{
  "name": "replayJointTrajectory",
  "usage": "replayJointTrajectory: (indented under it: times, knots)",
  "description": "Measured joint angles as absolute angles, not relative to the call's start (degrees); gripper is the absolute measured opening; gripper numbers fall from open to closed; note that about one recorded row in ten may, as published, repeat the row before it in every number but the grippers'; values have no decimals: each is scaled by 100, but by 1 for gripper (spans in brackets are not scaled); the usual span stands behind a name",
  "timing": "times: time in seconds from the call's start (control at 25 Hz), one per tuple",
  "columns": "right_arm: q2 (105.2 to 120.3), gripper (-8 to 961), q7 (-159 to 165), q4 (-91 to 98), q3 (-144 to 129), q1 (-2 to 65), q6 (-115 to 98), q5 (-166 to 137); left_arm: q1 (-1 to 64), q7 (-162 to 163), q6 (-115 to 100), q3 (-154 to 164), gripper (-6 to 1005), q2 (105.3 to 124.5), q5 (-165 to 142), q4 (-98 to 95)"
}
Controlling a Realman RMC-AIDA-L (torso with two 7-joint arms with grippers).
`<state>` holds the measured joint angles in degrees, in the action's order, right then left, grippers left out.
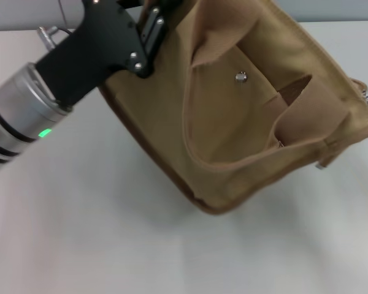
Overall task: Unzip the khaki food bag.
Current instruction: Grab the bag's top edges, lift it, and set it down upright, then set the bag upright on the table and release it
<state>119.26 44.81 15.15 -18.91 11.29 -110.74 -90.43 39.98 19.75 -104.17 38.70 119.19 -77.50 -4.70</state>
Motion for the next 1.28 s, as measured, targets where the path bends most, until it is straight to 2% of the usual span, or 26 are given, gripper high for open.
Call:
replayJointTrajectory:
  times: [0.2, 0.44, 0.84, 1.2, 1.28]
  knots:
    - [11927, 241, 4467, 1298, -1648, 1256, -10982, -9042, 4096, 990, -10277, 3634, 158, 11917, -7653, 578]
    - [11931, 482, 4451, 1135, -1658, 1476, -10870, -9052, 3539, 894, -10070, 3598, 160, 11917, -7645, 884]
    - [11937, 591, 4450, 1027, -1740, 1679, -10651, -9161, 2224, 1042, -10025, 3689, 164, 11879, -8088, 336]
    - [11925, 601, 4480, 1019, -1742, 1708, -10634, -9189, 1784, 2645, -10218, 4075, 167, 11839, -8697, -736]
    - [11924, 601, 4481, 1021, -1740, 1714, -10626, -9193, 1698, 2788, -10347, 4169, 224, 11830, -8713, -942]
